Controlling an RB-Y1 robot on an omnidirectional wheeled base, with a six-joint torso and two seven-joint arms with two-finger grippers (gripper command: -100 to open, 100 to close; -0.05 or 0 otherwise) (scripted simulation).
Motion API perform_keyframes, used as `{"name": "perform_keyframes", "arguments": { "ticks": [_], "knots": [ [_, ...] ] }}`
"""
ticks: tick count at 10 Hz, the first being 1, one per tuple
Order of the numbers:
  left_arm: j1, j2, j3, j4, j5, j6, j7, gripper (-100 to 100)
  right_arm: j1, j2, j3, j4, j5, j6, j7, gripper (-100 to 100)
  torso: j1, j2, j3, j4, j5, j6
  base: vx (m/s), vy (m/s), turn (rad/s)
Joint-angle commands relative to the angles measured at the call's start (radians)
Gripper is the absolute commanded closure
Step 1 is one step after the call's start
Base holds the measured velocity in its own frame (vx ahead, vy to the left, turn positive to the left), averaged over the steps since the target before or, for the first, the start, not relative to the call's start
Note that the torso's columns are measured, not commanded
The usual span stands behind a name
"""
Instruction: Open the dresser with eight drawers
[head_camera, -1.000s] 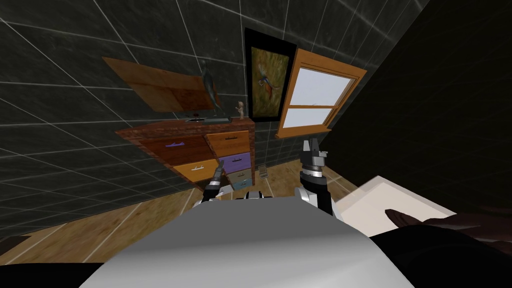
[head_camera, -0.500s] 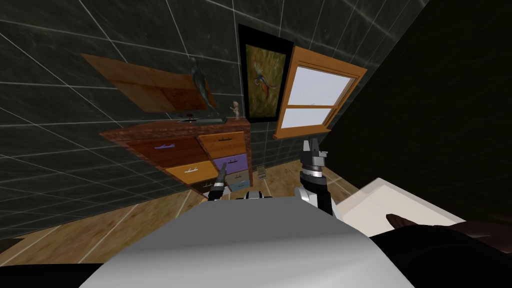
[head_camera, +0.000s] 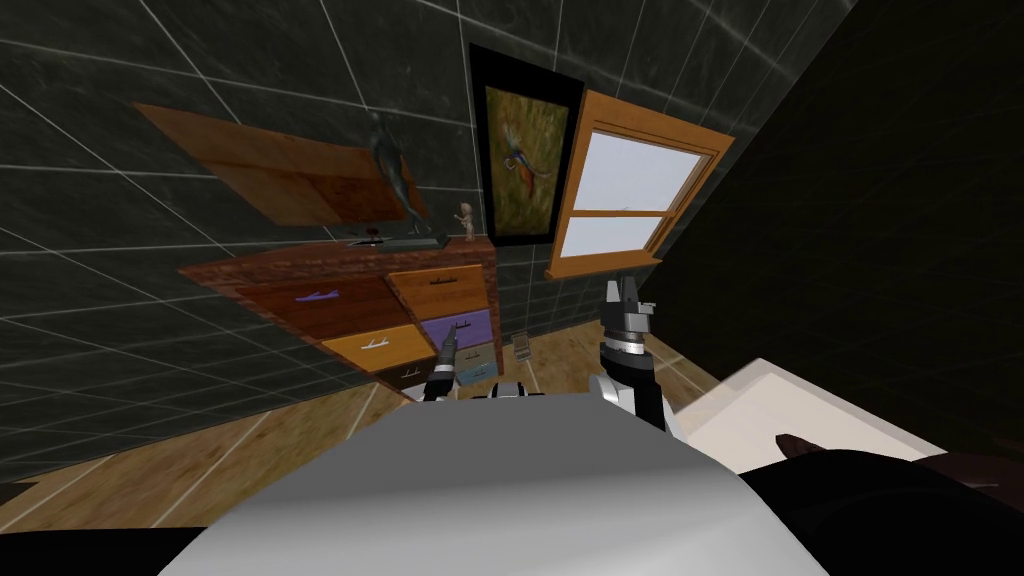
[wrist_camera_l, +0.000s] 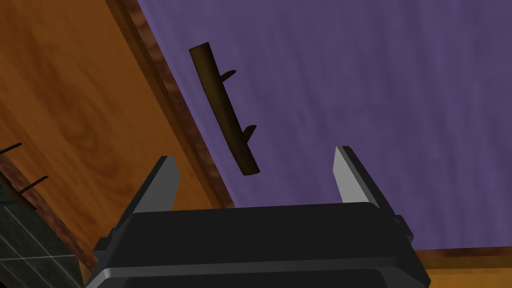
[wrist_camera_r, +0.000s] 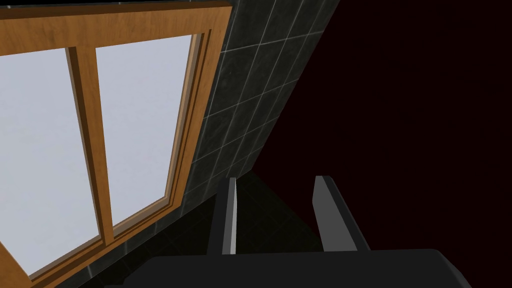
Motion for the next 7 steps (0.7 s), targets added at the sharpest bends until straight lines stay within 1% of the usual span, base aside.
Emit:
{"name": "perform_keyframes", "arguments": {
  "ticks": [1,2,3,4,7],
  "knots": [
    [-0.002,-0.002,0.0,-0.016,-0.001,0.019,-0.001,-100,0.0,0.0,0.0,0.0,0.0,0.0,0.0,0,-0.001,-0.002,-0.001,-0.001,0.0,0.0,0.043,0.003,-0.004],
    [-0.001,0.001,0.001,0.012,0.001,-0.009,0.0,100,0.0,0.0,0.0,0.0,0.0,0.0,0.0,0,-0.002,0.001,0.0,0.0,0.0,0.0,-0.039,0.004,0.025],
    [-0.002,0.0,0.0,-0.002,0.0,0.008,0.0,100,0.0,0.0,0.0,0.0,0.0,0.0,0.0,0,-0.002,0.006,0.003,0.001,-0.001,0.0,-0.019,0.002,-0.004],
    [0.004,-0.001,-0.007,-0.026,-0.003,0.013,0.001,100,0.0,0.0,0.0,0.0,0.0,0.0,0.0,0,0.001,0.0,0.001,-0.005,0.003,-0.001,-0.127,-0.055,0.013],
    [0.021,-0.002,-0.016,-0.052,-0.007,0.039,0.001,100,-0.001,0.0,0.0,0.0,0.0,0.0,0.0,0,-0.002,0.002,0.002,-0.002,0.0,0.0,-0.202,-0.054,0.015]
  ]
}}
